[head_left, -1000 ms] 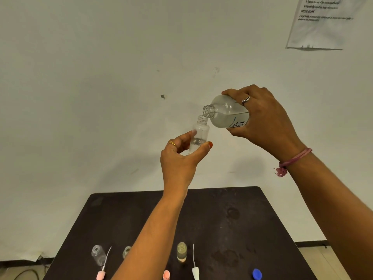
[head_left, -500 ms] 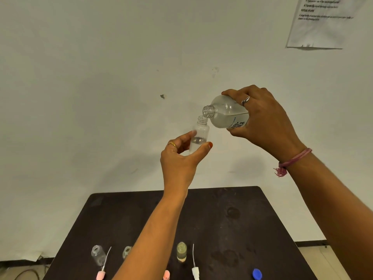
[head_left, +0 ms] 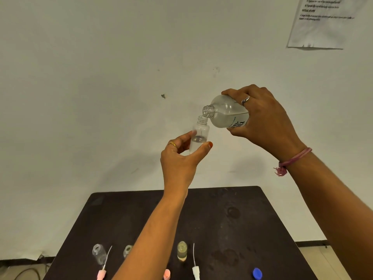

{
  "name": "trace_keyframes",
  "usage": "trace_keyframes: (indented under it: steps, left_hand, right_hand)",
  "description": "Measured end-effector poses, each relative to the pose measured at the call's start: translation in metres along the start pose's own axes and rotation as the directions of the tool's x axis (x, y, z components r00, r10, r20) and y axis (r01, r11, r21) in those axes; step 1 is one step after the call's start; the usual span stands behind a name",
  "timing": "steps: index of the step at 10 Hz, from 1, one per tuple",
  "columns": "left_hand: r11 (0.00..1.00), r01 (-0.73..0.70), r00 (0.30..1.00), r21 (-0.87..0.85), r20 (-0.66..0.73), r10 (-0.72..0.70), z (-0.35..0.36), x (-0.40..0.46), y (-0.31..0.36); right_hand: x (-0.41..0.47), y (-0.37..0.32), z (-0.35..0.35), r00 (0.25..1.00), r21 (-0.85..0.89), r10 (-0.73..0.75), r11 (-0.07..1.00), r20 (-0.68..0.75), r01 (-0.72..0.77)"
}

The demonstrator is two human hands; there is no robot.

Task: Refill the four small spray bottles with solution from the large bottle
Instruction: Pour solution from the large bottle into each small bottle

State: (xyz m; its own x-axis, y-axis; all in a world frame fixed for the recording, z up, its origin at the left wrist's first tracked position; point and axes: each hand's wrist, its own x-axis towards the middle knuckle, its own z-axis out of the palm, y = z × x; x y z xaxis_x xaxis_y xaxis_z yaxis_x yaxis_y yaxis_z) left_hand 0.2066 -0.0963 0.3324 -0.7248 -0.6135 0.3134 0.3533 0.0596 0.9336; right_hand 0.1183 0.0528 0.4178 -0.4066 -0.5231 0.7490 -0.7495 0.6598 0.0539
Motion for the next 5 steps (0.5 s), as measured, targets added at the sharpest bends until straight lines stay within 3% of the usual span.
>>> trace_keyframes:
  steps: [5]
  left_hand:
    - [0.999,-0.006,1.0,0.034,-0.008,0.007,-0.0008,0.0,0.0007]
  right_hand:
    - [0.0001,-0.0022,-0.0006,1.0,-0.003,-0.006,1.0,-0.001,0.006]
